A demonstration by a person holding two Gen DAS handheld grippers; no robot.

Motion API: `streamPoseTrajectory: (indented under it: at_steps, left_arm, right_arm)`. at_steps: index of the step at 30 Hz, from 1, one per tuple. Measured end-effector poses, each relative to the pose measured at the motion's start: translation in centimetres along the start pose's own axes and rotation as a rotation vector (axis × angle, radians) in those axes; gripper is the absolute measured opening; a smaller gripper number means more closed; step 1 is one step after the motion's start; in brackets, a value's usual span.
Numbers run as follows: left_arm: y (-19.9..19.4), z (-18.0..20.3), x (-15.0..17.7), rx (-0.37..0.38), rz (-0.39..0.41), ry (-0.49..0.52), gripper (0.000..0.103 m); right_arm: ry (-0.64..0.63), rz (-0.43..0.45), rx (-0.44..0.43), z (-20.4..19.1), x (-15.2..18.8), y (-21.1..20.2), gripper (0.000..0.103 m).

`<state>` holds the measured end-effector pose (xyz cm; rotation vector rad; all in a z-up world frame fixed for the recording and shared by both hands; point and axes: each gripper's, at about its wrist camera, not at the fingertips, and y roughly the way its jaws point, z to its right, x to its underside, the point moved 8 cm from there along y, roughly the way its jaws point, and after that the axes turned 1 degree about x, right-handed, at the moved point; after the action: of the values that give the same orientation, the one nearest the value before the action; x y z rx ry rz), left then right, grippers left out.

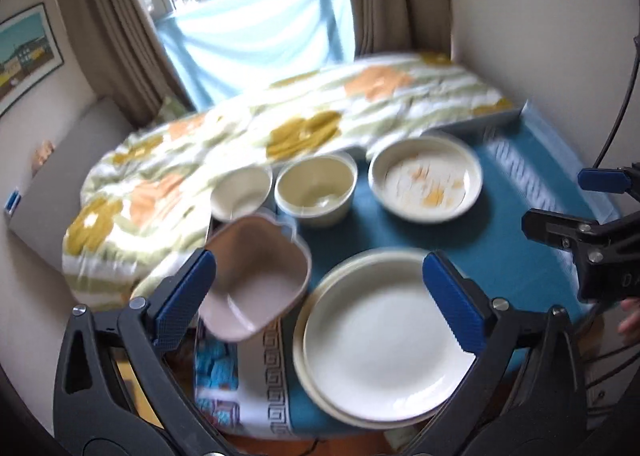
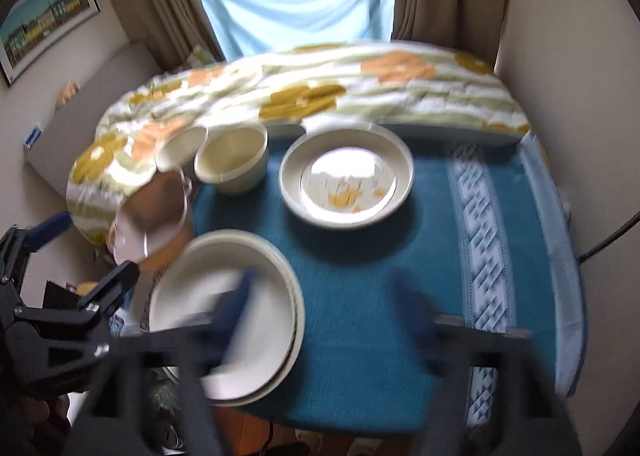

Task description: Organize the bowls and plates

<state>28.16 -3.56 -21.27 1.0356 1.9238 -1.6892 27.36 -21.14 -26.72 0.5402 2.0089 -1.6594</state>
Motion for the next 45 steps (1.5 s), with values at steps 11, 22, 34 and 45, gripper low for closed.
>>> streamPoseTrajectory:
  at_steps: [11,22,34,45]
  left_arm:
    - [4.6,3.4,-3.3,0.228,-0.123,-0.267,0.103]
    - [14.5,5.9,-1.1,0.197,-0.347,-0.618,0.099]
    - [23.3,6.9,3.2,0.211,-0.514,-0.784,0.048]
    - [25.3,7.4,3.6,0.208,-0.52,-0.785,0.015]
  right_arm:
    - [-0.048,-0.021,-0.013,9.2,-7.1,0.6,0.103]
    - [-0.197,-0.239,-0.279,12.6,-10.5,13.2,0.103]
    - [-0.278,-0.45,-0.462,9.8,-8.1,23.2,0.046]
    - [-0.32,-0.458,-0.508,9.4,-7.8,24.8,0.025]
